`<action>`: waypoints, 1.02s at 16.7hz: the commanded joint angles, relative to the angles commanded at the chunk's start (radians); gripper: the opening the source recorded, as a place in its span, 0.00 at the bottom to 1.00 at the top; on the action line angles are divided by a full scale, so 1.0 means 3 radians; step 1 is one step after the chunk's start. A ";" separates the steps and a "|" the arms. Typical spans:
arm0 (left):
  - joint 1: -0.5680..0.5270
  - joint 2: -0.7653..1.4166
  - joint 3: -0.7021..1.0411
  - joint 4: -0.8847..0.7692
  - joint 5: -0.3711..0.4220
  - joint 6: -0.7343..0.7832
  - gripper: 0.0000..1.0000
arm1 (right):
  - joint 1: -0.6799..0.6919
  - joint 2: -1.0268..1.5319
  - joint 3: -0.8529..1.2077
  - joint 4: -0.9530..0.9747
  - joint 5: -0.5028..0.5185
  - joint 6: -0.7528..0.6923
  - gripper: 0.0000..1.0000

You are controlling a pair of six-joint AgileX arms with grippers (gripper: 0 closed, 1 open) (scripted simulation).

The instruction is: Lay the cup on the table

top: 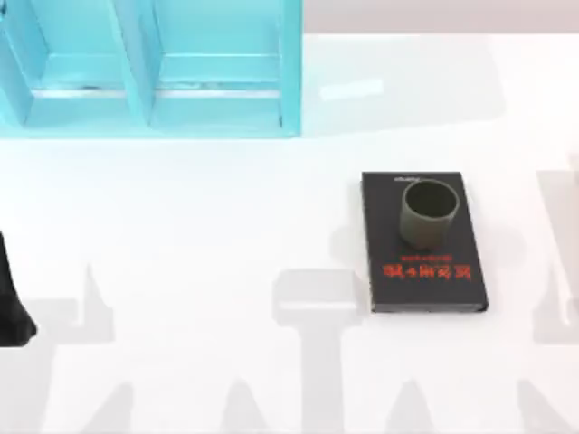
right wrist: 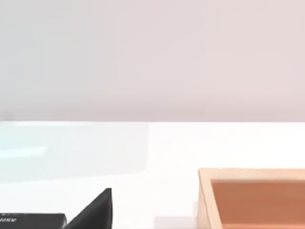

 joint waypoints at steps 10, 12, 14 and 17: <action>0.0000 0.0000 0.0000 0.0000 0.0000 0.0000 1.00 | 0.0226 0.1213 0.1032 -0.1068 -0.0016 0.0471 1.00; 0.0000 0.0000 0.0000 0.0000 0.0000 0.0000 1.00 | 0.0329 0.1796 0.1535 -0.1533 -0.0016 0.0660 1.00; 0.0000 0.0000 0.0000 0.0000 0.0000 0.0000 1.00 | 0.0441 0.2427 0.2108 -0.2027 -0.0013 0.0841 1.00; 0.0000 0.0000 0.0000 0.0000 0.0000 0.0000 1.00 | 0.0616 0.3420 0.3042 -0.2773 -0.0010 0.1073 1.00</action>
